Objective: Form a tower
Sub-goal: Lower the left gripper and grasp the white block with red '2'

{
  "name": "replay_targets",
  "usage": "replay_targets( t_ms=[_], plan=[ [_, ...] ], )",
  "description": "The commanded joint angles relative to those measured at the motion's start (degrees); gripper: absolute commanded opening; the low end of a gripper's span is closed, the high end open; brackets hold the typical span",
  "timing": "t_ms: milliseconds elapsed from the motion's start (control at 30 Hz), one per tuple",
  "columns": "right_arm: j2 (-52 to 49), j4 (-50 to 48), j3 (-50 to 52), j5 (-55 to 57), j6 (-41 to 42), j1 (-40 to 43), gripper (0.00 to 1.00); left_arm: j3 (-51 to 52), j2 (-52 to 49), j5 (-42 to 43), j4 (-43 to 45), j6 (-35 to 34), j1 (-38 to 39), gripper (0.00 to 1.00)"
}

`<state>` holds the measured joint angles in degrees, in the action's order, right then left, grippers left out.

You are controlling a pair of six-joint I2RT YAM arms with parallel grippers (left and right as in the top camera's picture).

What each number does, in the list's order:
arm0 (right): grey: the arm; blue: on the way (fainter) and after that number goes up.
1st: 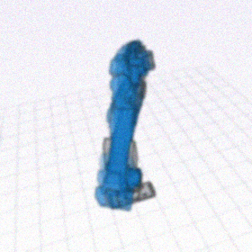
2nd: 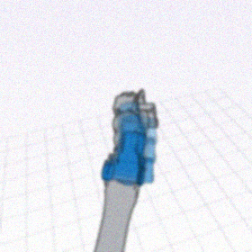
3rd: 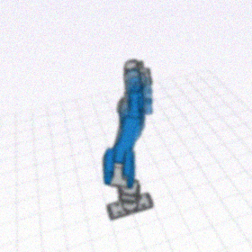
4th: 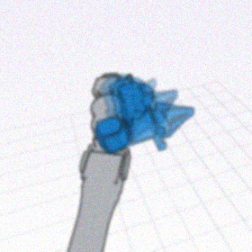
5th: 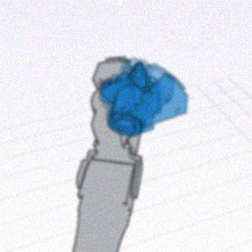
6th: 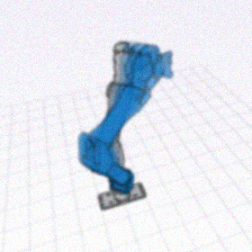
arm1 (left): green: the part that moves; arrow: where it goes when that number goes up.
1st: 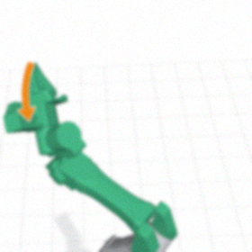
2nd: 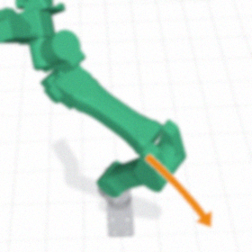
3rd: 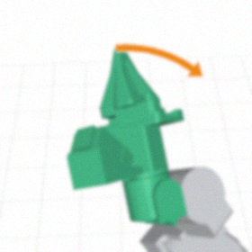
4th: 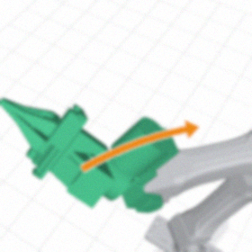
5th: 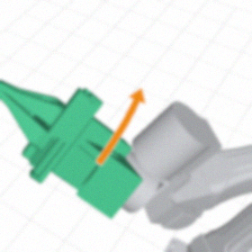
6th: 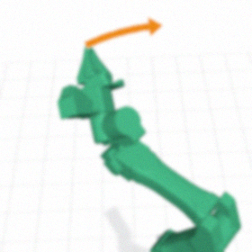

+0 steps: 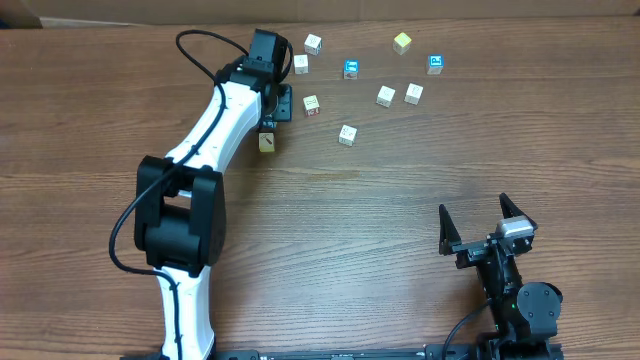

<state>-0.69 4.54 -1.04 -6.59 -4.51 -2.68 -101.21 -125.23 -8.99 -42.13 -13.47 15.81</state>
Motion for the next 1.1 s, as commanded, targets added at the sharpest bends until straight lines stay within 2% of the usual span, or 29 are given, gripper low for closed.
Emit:
replay_targets(
  t_ms=[0,400,600,733,867,1067],
  plan=[
    [0.52,-0.28,0.59,0.50,-0.26,-0.26,1.00,-1.16,-1.20,1.14,0.66,1.97,0.11,0.60],
    [0.52,-0.28,0.59,0.50,-0.26,-0.26,1.00,-1.16,-5.07,1.07,2.14,2.21,0.11,0.60],
    [0.52,-0.28,0.59,0.50,-0.26,-0.26,1.00,-1.16,-5.92,0.92,3.08,2.16,-0.13,0.54],
    [0.52,-0.28,0.59,0.50,-0.26,-0.26,1.00,-1.16,-5.92,0.96,4.33,2.16,-0.15,0.47],
    [0.52,-0.28,0.59,0.50,-0.26,-0.26,1.00,-1.16,-5.92,0.94,4.44,2.16,-0.15,0.47],
    [0.52,-0.28,0.59,0.50,-0.26,-0.26,1.00,-1.16,-5.92,0.96,4.55,2.16,-0.15,0.34]
  ],
)
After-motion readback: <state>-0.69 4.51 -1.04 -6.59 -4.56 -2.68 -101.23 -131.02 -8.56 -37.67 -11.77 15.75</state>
